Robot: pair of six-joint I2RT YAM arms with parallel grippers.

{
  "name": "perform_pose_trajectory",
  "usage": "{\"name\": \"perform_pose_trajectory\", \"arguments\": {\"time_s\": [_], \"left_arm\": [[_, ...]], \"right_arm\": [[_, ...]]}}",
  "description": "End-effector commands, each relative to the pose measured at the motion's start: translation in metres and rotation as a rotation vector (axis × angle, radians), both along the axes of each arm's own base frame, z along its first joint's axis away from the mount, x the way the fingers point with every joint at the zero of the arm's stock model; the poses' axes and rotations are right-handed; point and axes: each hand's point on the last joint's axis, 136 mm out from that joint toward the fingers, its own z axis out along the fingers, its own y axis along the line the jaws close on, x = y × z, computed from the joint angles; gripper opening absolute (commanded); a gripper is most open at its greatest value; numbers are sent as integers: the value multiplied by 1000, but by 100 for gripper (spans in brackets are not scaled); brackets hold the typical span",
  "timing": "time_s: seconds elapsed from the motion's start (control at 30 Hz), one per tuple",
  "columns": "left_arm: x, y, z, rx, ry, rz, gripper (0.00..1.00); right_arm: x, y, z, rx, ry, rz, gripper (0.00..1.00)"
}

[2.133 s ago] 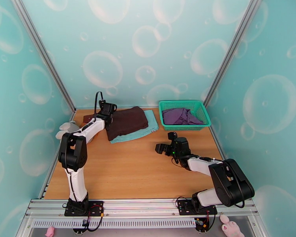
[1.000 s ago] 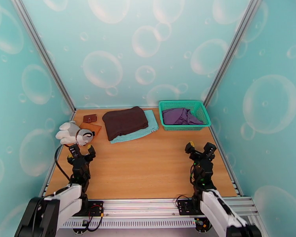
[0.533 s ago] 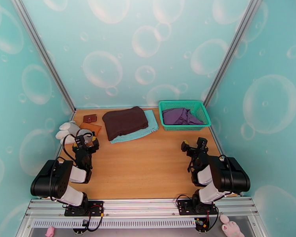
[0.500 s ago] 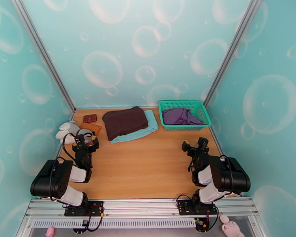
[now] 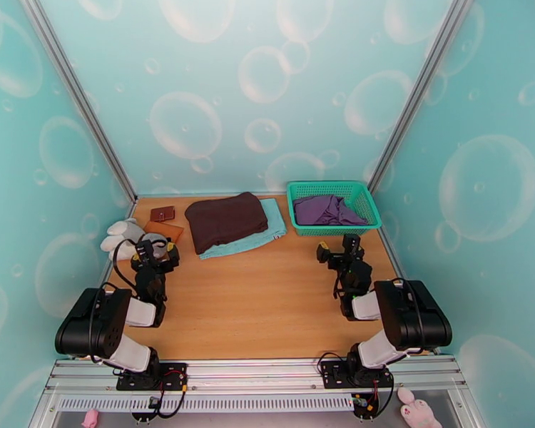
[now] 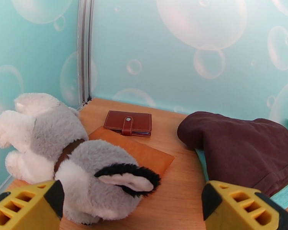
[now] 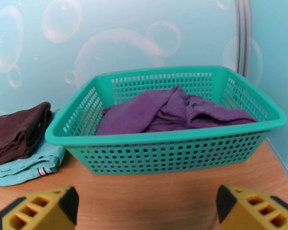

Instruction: Fold and stack the trousers

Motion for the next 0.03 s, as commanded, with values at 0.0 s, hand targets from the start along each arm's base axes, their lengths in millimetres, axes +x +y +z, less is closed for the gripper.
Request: {"name": "perform_pose_trajectory", "arguments": {"time_s": [0.0], "left_arm": [[1, -4, 2, 5, -5, -20, 99]], "right_arm": [[-9, -22, 0, 11, -6, -136, 99]]}}
